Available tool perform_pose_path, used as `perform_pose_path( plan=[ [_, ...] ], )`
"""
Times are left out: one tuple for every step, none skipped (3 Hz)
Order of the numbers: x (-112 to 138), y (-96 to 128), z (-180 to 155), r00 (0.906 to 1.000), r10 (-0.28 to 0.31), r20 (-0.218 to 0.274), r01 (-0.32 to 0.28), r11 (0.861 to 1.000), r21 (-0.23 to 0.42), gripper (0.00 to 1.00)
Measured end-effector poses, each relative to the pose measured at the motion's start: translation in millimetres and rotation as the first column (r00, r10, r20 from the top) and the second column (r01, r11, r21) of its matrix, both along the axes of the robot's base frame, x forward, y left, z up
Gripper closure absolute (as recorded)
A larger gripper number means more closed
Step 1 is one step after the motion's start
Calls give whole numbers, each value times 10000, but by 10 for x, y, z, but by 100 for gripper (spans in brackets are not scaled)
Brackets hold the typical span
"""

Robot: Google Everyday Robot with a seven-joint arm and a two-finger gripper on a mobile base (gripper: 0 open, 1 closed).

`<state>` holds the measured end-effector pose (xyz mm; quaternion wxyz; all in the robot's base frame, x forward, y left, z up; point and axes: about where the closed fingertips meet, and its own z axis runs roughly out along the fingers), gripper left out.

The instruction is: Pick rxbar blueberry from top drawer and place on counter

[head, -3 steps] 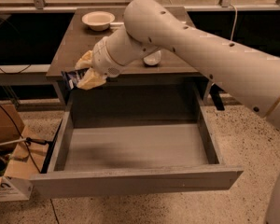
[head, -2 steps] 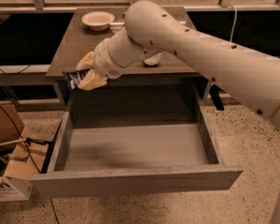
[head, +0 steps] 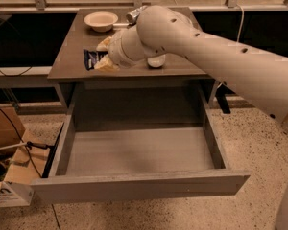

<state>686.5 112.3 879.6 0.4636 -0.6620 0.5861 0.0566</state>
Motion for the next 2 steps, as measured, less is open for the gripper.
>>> perform_pose_path(
  plan=[
    [296,-221,138,9951,-871,464,858,9959,289,100],
    [597,-379,138,9921,-1187,397,1147,9892,912,81]
  ],
)
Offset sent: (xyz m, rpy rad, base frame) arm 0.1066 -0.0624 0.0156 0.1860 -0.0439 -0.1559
